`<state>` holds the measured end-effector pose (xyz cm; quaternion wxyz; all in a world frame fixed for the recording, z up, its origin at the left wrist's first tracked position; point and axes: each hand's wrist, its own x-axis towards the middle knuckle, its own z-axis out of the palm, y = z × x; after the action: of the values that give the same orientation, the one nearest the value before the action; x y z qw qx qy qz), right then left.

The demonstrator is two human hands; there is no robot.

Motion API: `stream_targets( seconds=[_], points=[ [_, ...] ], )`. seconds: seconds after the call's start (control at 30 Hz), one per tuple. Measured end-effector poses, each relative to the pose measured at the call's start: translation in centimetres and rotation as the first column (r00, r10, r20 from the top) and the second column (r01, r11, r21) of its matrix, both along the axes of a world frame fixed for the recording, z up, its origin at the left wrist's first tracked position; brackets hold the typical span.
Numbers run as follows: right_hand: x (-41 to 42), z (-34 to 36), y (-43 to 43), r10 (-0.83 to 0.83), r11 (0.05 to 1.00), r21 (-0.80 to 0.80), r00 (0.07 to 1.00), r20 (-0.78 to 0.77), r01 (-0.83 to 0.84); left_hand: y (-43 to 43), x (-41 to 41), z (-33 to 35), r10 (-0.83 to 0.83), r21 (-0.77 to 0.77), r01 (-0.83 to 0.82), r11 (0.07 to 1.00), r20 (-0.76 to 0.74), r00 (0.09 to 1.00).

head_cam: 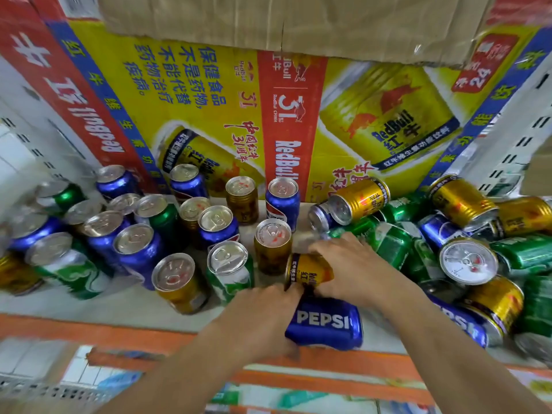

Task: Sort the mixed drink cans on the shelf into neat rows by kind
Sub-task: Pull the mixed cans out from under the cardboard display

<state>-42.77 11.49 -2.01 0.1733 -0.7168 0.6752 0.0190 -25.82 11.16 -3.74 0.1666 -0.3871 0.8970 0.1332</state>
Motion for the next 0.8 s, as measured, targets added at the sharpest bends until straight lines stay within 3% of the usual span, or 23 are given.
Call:
stream_targets(
  seconds=[0.23, 0.5, 0.63, 0.8],
  points=[
    [-0.6, 1.2, -0.1, -0.044, 0.997, -0.053, 0.992, 0.119, 0.051, 0.6, -1.5, -0.5, -0.067, -0.115, 0.058, 0.992, -0.081, 0.994],
    [0.5, 1.7, -1.7, 0.004, 0.967, -0.252, 0.996, 0.089, 0.019, 1.1, -3.3, -1.6, -0.184, -0.116, 0.167, 0.979, -0.162, 0.969],
    [0.3, 0.1, -2.2, 0.0, 0.963, -0.263, 0.973, 0.233, 0.063, 1.1, -3.3, -1.4, -0.175, -0.098, 0.158, 0.983, -0.201, 0.964],
    [-1.3, -0.6, -2.3, -0.043, 0.965, -0.228, 0.937, 0.346, 0.128, 0.1, -0.8, 0.7, -0.084, -0.01, 0.087, 0.996, -0.382, 0.921]
  ],
)
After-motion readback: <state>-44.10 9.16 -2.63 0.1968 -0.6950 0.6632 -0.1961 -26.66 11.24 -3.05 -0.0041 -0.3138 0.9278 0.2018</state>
